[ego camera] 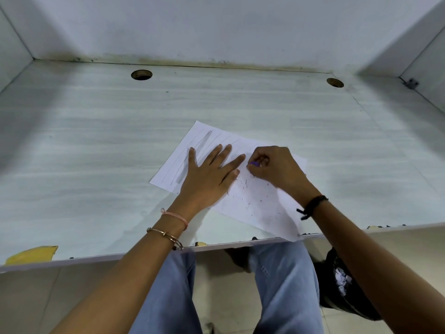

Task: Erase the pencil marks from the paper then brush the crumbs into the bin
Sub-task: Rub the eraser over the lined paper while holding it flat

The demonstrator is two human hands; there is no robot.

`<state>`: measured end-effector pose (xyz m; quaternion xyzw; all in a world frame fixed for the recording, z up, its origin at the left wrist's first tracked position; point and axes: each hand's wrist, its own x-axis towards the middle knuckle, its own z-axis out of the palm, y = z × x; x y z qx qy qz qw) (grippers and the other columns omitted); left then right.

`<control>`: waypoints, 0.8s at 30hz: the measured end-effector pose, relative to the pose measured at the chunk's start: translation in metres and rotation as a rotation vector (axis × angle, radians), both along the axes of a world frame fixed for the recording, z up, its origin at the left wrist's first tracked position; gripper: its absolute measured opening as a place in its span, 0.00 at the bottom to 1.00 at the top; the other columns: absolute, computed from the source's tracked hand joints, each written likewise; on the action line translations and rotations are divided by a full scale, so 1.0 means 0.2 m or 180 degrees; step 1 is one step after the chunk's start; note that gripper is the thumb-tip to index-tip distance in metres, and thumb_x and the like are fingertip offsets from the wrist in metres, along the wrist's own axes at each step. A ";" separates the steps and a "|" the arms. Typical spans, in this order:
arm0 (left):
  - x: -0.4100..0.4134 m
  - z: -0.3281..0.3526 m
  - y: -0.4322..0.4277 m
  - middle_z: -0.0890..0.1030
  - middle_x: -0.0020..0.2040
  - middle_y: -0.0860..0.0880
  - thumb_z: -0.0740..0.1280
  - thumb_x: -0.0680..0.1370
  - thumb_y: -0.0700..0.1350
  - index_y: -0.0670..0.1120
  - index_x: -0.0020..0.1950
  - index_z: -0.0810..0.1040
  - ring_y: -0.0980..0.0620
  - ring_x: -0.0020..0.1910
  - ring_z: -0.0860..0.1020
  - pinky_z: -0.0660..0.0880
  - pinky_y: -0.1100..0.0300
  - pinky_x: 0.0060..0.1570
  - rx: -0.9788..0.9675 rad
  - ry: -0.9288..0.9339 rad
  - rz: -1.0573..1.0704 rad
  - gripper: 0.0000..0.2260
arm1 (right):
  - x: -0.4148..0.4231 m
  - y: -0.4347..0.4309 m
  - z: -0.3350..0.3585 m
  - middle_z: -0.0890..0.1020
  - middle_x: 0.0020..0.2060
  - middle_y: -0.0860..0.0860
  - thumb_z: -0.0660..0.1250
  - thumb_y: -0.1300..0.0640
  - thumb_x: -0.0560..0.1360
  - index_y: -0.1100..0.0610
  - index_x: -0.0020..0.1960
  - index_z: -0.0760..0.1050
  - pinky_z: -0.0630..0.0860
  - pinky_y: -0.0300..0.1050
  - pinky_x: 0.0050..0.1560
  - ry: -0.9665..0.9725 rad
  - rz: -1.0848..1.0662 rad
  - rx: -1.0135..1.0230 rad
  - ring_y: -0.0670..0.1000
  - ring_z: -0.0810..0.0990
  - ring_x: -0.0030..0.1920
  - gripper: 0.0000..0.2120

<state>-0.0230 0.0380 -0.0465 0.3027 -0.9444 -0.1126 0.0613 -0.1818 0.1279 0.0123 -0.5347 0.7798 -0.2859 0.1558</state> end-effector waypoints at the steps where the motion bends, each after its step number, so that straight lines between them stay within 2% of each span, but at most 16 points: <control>1: 0.00 0.00 0.00 0.43 0.80 0.57 0.41 0.83 0.59 0.66 0.77 0.45 0.57 0.78 0.41 0.35 0.33 0.70 0.0013 -0.0011 0.0010 0.21 | 0.03 0.01 0.00 0.77 0.29 0.46 0.71 0.63 0.68 0.58 0.38 0.80 0.69 0.34 0.33 0.0067 0.0057 0.0010 0.42 0.72 0.28 0.02; 5: 0.00 0.00 0.00 0.42 0.80 0.56 0.41 0.84 0.57 0.65 0.78 0.44 0.56 0.78 0.40 0.36 0.32 0.70 -0.0080 -0.0113 -0.0063 0.21 | 0.26 0.17 -0.01 0.75 0.29 0.42 0.72 0.63 0.67 0.58 0.38 0.80 0.67 0.30 0.37 0.0097 0.0873 0.0025 0.43 0.73 0.33 0.02; 7: 0.00 0.01 0.00 0.41 0.80 0.56 0.41 0.84 0.57 0.65 0.77 0.42 0.56 0.78 0.39 0.36 0.32 0.70 -0.0082 -0.0162 -0.0091 0.21 | 0.29 0.20 -0.01 0.76 0.30 0.44 0.72 0.62 0.68 0.57 0.39 0.80 0.67 0.32 0.37 0.0052 0.1048 0.0100 0.45 0.73 0.34 0.02; 10: 0.00 0.01 0.00 0.42 0.80 0.56 0.41 0.83 0.58 0.65 0.77 0.43 0.56 0.78 0.40 0.35 0.33 0.70 -0.0023 -0.0134 -0.0059 0.21 | 0.15 0.11 -0.01 0.78 0.33 0.48 0.73 0.63 0.68 0.59 0.40 0.81 0.68 0.35 0.36 0.0138 0.0715 0.0041 0.43 0.73 0.32 0.02; 14: 0.00 0.01 0.00 0.42 0.80 0.57 0.41 0.83 0.59 0.66 0.77 0.45 0.57 0.78 0.40 0.34 0.33 0.70 0.0055 -0.0038 -0.0003 0.21 | 0.02 0.02 -0.01 0.77 0.30 0.47 0.71 0.63 0.69 0.60 0.39 0.80 0.67 0.32 0.32 0.0133 -0.0065 -0.0031 0.42 0.72 0.28 0.01; 17: 0.00 0.01 0.00 0.42 0.80 0.56 0.41 0.84 0.58 0.65 0.77 0.44 0.57 0.78 0.40 0.34 0.33 0.70 0.0017 -0.0085 -0.0030 0.21 | 0.18 0.10 -0.01 0.77 0.30 0.47 0.70 0.63 0.67 0.59 0.38 0.80 0.67 0.36 0.35 0.0250 0.0390 -0.0012 0.43 0.72 0.30 0.00; 20: 0.00 0.01 0.00 0.41 0.80 0.55 0.41 0.84 0.57 0.65 0.77 0.42 0.56 0.78 0.39 0.35 0.32 0.70 -0.0048 -0.0140 -0.0098 0.21 | 0.30 0.20 -0.02 0.76 0.30 0.44 0.71 0.63 0.67 0.58 0.38 0.79 0.67 0.32 0.36 0.0106 0.0959 0.0071 0.44 0.73 0.33 0.01; 22: 0.00 0.01 0.00 0.42 0.80 0.55 0.40 0.83 0.58 0.65 0.77 0.43 0.56 0.78 0.40 0.36 0.32 0.70 -0.0071 -0.0143 -0.0093 0.22 | 0.22 0.16 -0.02 0.76 0.30 0.45 0.72 0.63 0.68 0.58 0.39 0.80 0.67 0.31 0.36 0.0124 0.0877 0.0037 0.44 0.73 0.32 0.02; 24: 0.00 0.01 0.00 0.42 0.80 0.56 0.41 0.83 0.58 0.65 0.77 0.43 0.56 0.78 0.40 0.36 0.32 0.70 -0.0034 -0.0129 -0.0054 0.21 | 0.10 0.08 -0.02 0.76 0.31 0.46 0.71 0.63 0.68 0.58 0.38 0.79 0.66 0.33 0.34 0.0154 0.0438 -0.0066 0.42 0.72 0.30 0.02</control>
